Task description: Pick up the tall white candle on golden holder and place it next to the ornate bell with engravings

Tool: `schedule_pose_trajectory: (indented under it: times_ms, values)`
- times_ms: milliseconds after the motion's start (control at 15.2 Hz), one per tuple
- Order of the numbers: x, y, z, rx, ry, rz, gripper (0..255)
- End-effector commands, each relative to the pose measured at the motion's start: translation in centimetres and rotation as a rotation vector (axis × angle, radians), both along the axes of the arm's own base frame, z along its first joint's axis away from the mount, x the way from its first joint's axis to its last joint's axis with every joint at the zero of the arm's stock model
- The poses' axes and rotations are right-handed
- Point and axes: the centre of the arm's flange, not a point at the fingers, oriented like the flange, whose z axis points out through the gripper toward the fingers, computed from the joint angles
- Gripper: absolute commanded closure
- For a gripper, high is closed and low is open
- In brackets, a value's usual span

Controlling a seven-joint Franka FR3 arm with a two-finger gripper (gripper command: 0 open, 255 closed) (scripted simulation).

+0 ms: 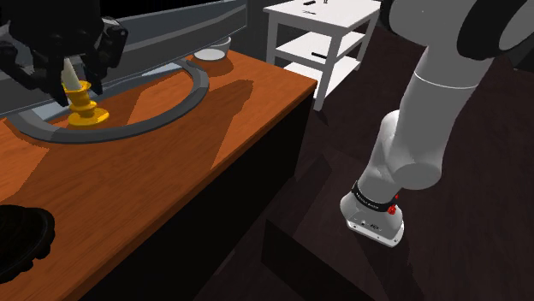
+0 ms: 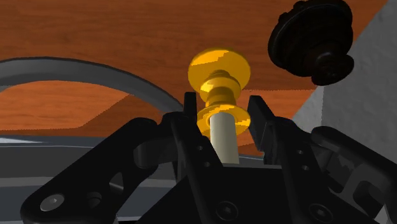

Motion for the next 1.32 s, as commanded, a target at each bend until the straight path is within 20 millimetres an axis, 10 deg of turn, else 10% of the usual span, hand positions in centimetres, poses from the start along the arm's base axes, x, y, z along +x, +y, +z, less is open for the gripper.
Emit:
schedule_pose_trajectory:
  times_ms: [0, 462, 1254]
  values:
    - [-0.8, 2.8, 0.0, 0.001, -0.001, -0.003, 255]
    - [-4.0, 11.8, 0.0, 0.001, -0.001, -0.003, 255]
    - [-4.0, 11.8, -6.3, 0.001, -0.001, -0.003, 255]
